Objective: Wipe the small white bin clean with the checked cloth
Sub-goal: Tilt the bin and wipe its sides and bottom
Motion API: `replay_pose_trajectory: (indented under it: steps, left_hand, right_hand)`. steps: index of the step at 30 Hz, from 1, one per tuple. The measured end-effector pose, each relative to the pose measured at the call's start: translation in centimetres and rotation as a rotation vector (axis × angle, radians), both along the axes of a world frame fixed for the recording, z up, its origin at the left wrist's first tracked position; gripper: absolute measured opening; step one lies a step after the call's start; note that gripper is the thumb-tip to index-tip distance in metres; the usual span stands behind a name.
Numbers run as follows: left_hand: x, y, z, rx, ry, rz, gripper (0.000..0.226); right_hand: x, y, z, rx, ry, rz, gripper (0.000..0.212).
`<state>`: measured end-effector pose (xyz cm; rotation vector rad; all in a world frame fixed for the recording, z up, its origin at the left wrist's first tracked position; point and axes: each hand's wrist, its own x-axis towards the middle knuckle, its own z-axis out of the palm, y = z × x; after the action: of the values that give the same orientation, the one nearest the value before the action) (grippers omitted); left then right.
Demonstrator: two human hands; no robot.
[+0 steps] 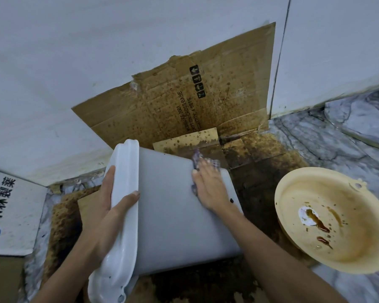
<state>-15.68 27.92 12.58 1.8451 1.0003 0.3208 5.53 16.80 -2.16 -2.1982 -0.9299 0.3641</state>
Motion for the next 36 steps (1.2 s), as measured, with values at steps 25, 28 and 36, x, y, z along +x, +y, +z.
replay_pose_trajectory:
  steps: [25, 28, 36]
  left_hand:
    - [0.3, -0.2, -0.1, 0.036, -0.012, 0.030, 0.073]
    - [0.2, -0.5, -0.3, 0.041, -0.015, 0.030, 0.068]
    - [0.6, 0.1, -0.3, 0.003, 0.013, 0.081, 0.076]
  right_hand:
    - [-8.0, -6.0, 1.4, 0.222, 0.000, 0.239, 0.044]
    - [-3.1, -6.0, -0.8, -0.031, 0.146, 0.035, 0.051]
    - [-5.5, 2.4, 5.5, 0.170, 0.021, 0.304, 0.049]
